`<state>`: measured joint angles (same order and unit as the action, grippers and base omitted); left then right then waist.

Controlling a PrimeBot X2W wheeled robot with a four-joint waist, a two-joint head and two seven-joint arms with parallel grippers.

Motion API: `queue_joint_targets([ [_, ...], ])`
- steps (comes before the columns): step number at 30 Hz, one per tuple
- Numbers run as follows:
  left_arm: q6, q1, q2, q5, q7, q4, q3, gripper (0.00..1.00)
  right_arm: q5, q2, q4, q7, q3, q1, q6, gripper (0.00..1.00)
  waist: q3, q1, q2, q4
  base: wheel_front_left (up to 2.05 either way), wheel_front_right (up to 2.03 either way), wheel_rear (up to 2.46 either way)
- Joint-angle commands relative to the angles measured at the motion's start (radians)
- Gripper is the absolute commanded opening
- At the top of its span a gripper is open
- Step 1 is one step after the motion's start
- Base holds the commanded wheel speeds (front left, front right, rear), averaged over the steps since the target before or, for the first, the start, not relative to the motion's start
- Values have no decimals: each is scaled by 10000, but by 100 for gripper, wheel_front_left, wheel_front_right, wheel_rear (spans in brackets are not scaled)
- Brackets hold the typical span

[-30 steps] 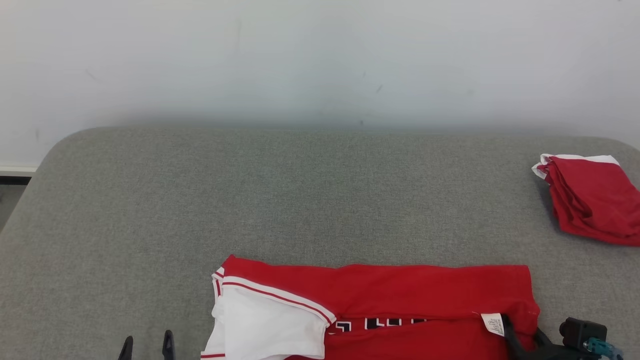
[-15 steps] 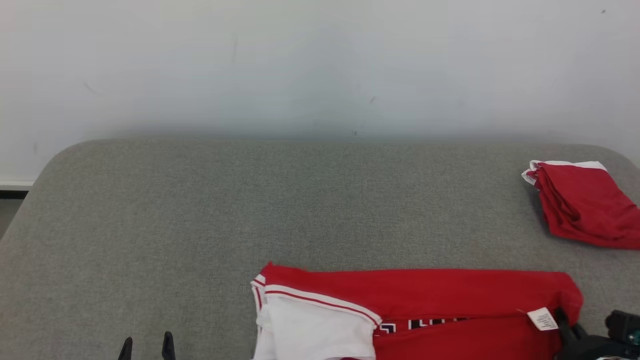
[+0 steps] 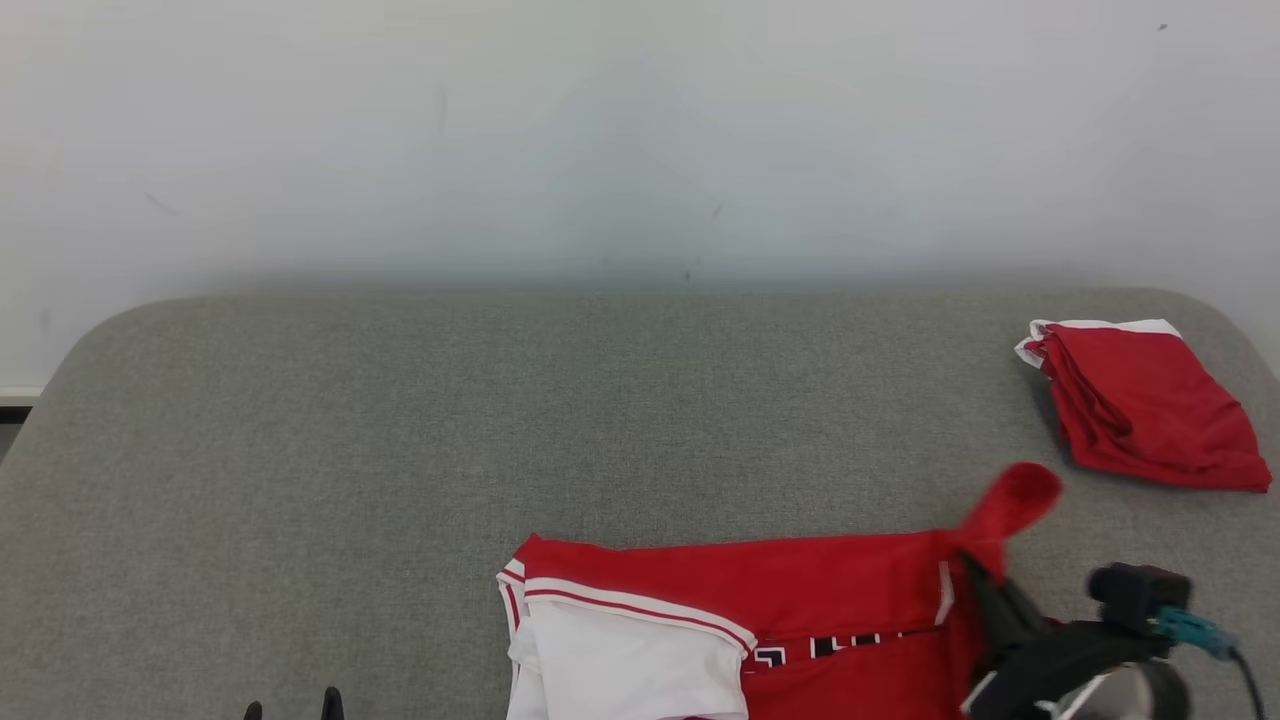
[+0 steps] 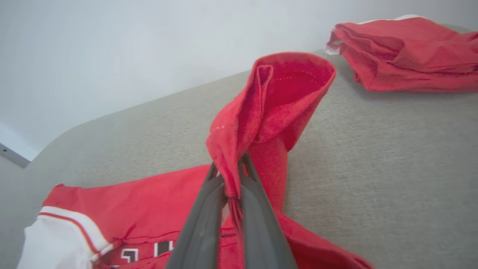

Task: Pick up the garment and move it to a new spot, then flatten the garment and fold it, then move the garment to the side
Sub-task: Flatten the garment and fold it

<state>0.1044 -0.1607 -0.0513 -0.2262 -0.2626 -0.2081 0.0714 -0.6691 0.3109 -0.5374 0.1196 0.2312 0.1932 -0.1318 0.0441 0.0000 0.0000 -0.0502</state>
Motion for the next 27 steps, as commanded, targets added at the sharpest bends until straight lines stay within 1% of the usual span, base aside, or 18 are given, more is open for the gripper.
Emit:
queue_joint_targets([
  [1,-34,-74,15,-20,-24,-31,30,100,-158,-196,553,-253,125,-235,19,0,-3,0,0,-24,0,0,0],
  [3,-22,-7,15,-17,-24,-48,10,100,-194,-466,1580,-666,394,-495,19,0,-24,0,0,-77,0,0,0],
  [6,-7,124,15,2,-24,-98,-85,100,-75,-1004,2787,-1291,869,-842,19,0,-55,0,0,-229,0,0,0],
  [9,-26,205,13,-14,-24,-119,-183,100,-44,-1727,3456,-1749,1277,-985,19,0,-94,0,0,-437,0,0,0],
  [11,-5,259,16,26,-24,-156,-314,100,144,-2008,3525,-1929,1489,-984,19,0,-140,0,0,-649,0,0,0],
  [14,10,402,11,57,-24,-207,-469,100,244,-2411,3329,-1992,1735,-679,19,0,-212,0,0,-936,0,0,0],
  [18,17,546,16,30,-24,-279,-628,100,471,-2580,2435,-1722,2016,-56,19,0,-296,0,0,-1256,0,0,0],
  [27,-4,801,15,-73,-24,-439,-1003,100,-746,-2614,407,-656,3581,1135,19,0,-398,0,0,-1859,0,0,0],
])
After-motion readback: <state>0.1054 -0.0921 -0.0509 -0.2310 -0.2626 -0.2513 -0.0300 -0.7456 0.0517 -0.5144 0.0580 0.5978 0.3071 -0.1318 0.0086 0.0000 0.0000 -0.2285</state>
